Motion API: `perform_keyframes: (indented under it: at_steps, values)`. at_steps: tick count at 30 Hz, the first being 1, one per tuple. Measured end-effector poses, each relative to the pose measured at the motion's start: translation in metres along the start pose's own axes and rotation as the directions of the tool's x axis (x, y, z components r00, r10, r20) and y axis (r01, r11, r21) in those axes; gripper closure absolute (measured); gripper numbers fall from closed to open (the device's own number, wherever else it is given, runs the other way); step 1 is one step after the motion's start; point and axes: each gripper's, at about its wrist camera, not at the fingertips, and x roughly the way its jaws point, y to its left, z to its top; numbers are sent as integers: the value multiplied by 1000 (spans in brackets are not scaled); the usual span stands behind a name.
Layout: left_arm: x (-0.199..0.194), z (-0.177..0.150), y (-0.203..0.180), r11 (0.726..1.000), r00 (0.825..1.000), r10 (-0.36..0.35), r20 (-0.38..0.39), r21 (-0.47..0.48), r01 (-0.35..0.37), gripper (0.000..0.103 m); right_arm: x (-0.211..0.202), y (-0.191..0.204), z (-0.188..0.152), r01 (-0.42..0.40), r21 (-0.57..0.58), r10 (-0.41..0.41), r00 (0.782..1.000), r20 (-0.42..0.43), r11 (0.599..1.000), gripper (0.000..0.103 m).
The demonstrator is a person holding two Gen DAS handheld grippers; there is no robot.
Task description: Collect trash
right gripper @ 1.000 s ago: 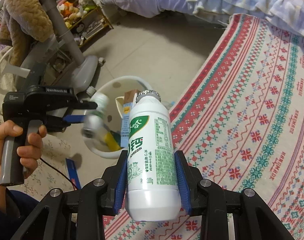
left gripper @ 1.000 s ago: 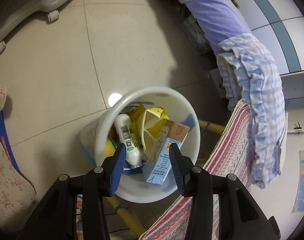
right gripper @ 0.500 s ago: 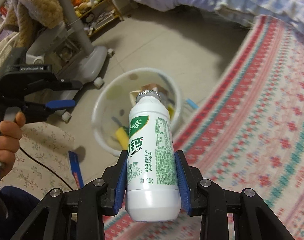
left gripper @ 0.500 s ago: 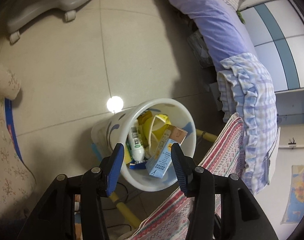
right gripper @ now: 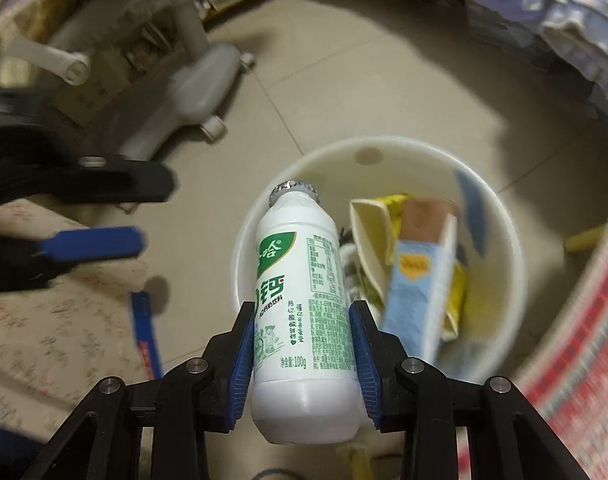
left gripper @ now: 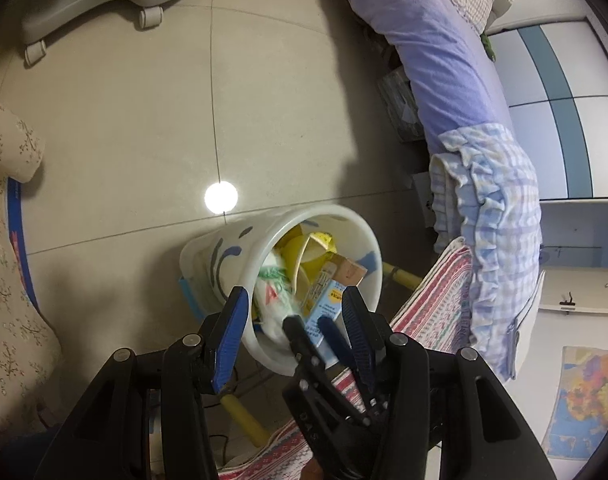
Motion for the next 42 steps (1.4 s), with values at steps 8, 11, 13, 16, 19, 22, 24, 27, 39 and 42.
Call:
perform_keyframes:
  at_steps: [8,11,13,16,19,22,24,27,39,42]
  values:
    - [-8,-9,-12,998,998,42,37,41,-44,52,-9,-18,-24,35,37,-34,999,-12,999,58]
    - [-18,-22,-27,991,994,68,82,105,-76,52,-43,-32,-44,7,63,-8,1000,16,998,58]
    - [-28,-33,-38,983,989,81,120,158,-99,52,-64,-33,-58,-16,75,14,999,35,997,54]
    - [-43,-61,-50,957,975,108,196,244,-155,47,-103,-38,-87,-24,74,18,997,80,997,50]
    - [-58,-102,-51,926,952,136,274,306,-221,45,-140,-40,-113,-43,76,33,991,132,996,46]
    - [-69,-151,-51,895,944,123,307,376,-239,44,-172,-40,-135,-62,87,44,980,196,994,36]
    - [-78,-187,-51,867,933,115,342,424,-263,44,-188,-38,-149,-81,84,60,971,229,993,36]
    - [-93,-240,-47,836,902,108,419,453,-311,38,-210,-35,-174,-78,79,53,959,278,994,31]
    - [-129,-357,-58,705,789,106,606,513,-489,19,-266,-19,-240,45,-55,-19,918,395,997,23]
    - [-137,-370,-63,702,777,94,622,512,-495,19,-276,-20,-247,61,-65,-28,905,424,996,19]
